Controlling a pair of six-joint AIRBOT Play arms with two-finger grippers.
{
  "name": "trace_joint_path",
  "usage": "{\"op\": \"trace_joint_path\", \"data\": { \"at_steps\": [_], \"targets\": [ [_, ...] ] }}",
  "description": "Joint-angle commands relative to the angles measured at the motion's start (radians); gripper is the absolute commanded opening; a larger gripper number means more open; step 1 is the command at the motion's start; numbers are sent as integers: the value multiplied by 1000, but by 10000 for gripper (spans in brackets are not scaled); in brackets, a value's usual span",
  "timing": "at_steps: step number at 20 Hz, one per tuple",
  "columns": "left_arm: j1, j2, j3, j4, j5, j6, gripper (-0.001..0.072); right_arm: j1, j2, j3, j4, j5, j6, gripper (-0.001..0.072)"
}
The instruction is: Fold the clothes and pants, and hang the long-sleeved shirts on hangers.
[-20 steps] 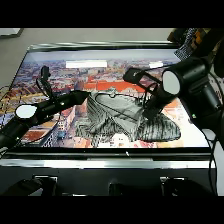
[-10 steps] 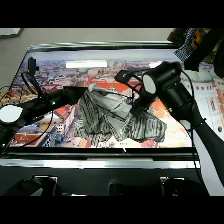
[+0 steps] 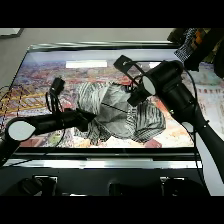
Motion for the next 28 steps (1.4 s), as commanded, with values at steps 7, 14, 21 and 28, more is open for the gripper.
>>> {"op": "trace_joint_path", "data": {
  "at_steps": [7,14,21,28],
  "targets": [
    [-179,2,-138,108,114,-165,14,1,131,2,-35,-104,43,24],
    [-137,11,-55,108,141,-172,636,1,210,2,-16,-102,-28,25],
    [167,28,185,112,-111,11,635,1,211,2,88,-85,-302,25],
    [261,14,246,117,-162,722,620,1,203,0,395,3,-864,27]
  ]
}}
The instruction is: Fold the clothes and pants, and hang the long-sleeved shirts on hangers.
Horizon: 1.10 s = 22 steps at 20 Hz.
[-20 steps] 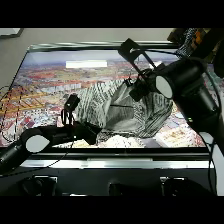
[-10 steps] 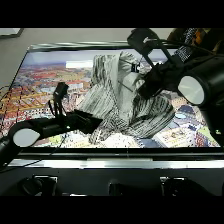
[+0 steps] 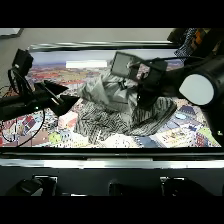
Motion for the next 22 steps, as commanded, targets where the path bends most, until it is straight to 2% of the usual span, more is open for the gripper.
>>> {"op": "trace_joint_path", "data": {
  "at_steps": [1,5,7,10,14,22],
  "targets": [
    [23,-17,3,4,-33,327,619,0,-10,-2,137,68,-258,27],
    [16,-83,-1,1,-214,329,618,0,-14,-3,143,37,-267,27],
    [15,-99,-1,-27,-288,366,608,0,-20,-3,142,37,-272,27],
    [15,-98,-1,-81,-296,367,608,0,-41,-3,145,39,-272,27],
    [16,-95,0,-86,-345,367,603,0,-64,-3,129,9,-272,26],
    [34,-50,67,-86,-346,356,602,0,-65,-3,110,-36,-244,26]
  ]
}}
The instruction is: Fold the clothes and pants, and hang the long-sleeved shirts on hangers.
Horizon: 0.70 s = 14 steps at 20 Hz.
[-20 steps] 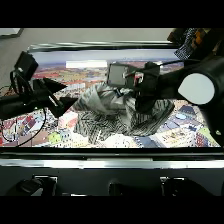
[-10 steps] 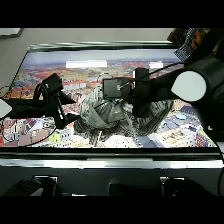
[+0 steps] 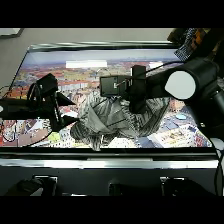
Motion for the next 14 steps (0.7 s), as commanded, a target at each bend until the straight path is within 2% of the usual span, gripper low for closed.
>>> {"op": "trace_joint_path", "data": {
  "at_steps": [1,8,14],
  "targets": [
    [5,16,34,-2,0,-21,602,0,1,0,-4,-7,24,26],
    [48,23,56,-2,21,-53,599,0,47,0,0,23,40,26],
    [111,-52,55,-108,16,-44,599,0,58,0,12,7,42,26]
  ]
}}
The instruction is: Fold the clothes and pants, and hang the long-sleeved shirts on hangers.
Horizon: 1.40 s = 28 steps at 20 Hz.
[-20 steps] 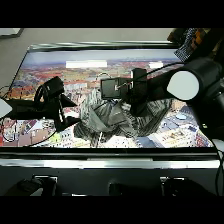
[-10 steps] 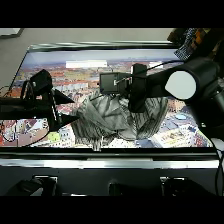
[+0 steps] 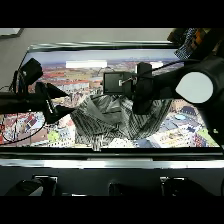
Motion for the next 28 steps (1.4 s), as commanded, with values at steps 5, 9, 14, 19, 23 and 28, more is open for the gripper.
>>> {"op": "trace_joint_path", "data": {
  "at_steps": [5,9,14,19,23,28],
  "targets": [
    [18,-86,1,-123,-62,36,599,0,5,0,6,-63,2,26],
    [14,-115,1,-123,-63,38,597,0,5,0,8,-82,2,27],
    [14,-142,1,-120,-62,73,251,0,7,0,28,-84,2,26],
    [15,-145,2,-120,-62,72,20,0,9,0,29,-82,2,28],
    [18,-132,2,-120,-60,87,19,-2,13,1,20,-74,34,247],
    [16,-94,2,-63,-59,88,18,-61,106,1,-100,-80,215,323]
  ]
}}
